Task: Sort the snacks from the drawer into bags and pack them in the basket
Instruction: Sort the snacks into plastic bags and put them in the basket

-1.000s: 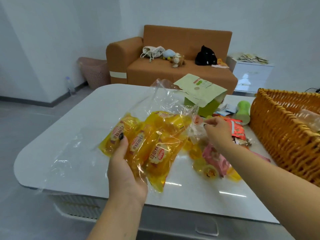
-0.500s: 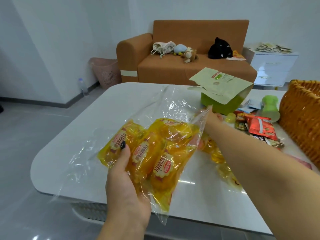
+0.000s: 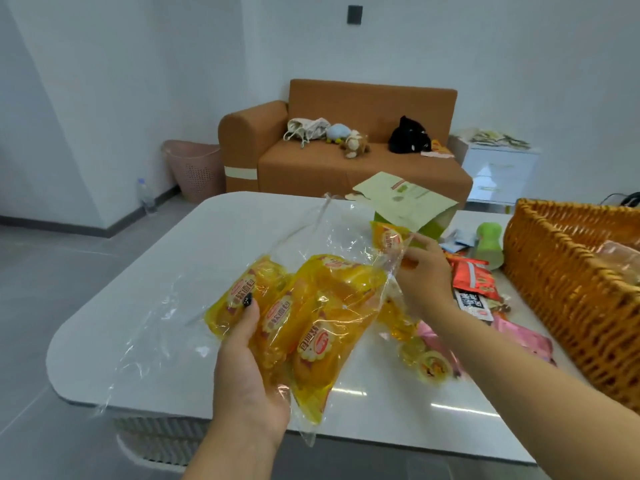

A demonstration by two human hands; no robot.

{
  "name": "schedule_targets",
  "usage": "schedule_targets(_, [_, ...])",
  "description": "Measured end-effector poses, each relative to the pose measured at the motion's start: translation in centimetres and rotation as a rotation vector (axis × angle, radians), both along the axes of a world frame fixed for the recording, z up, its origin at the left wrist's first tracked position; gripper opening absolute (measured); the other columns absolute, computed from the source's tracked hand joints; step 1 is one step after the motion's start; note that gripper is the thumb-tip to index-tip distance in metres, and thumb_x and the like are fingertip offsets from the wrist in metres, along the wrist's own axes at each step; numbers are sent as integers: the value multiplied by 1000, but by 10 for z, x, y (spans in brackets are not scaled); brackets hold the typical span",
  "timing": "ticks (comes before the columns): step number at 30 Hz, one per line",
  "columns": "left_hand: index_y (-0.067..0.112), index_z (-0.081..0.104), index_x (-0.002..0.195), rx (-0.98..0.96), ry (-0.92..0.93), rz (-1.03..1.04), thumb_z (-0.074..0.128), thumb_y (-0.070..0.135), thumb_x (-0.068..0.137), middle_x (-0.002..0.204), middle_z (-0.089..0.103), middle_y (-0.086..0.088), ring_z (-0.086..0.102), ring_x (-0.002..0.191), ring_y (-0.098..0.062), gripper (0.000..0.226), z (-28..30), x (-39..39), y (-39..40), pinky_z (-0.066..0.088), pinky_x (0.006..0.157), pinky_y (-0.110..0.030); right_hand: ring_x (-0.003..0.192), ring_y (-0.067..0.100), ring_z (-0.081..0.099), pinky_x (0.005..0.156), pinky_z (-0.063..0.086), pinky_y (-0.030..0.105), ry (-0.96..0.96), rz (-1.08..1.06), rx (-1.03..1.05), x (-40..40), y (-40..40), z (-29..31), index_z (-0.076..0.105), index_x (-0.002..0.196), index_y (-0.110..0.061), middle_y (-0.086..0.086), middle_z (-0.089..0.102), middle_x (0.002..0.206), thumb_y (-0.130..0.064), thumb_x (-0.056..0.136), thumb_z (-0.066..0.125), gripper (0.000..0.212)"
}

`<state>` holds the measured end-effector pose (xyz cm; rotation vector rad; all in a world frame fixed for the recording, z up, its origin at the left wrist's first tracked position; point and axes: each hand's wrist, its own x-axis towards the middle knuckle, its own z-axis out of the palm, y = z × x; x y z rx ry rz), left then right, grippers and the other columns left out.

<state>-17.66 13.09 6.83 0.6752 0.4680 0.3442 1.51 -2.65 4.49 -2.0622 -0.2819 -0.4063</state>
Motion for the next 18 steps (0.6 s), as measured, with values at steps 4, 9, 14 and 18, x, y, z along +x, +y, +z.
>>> schedule_targets(4, [20,70,114,65,-7,-145,61,40,89,101,76,-8,71,96,-33,33,4,-6,-11,50,95,-54,115,19,59,94,51,46,107,-16,92,-65,-47,-9,68,78,-45,-4,64,123,-9,79,74,37])
schedule_targets(9, [19,70,114,159,22,-268,57,37,92,103,75,-10,73,90,-32,31,8,-13,-25,53,83,-47,88,15,72,76,57,30,266,-54,496,-132,-84,-12,74,84,-22,-2,72,106,4,82,70,27])
schedule_targets(14, [18,69,112,175,22,-326,55,37,92,103,75,-12,74,85,-33,31,7,-19,-35,53,79,-48,79,8,72,72,60,27,221,-111,698,-170,-119,7,72,85,-15,-6,69,106,10,83,66,26])
schedule_targets(18, [17,72,103,174,-29,-361,54,33,91,97,76,-13,74,78,-32,27,10,-19,-43,52,76,-46,98,11,67,71,59,25,110,-83,636,-168,-145,28,71,89,-16,-5,59,121,9,83,65,26])
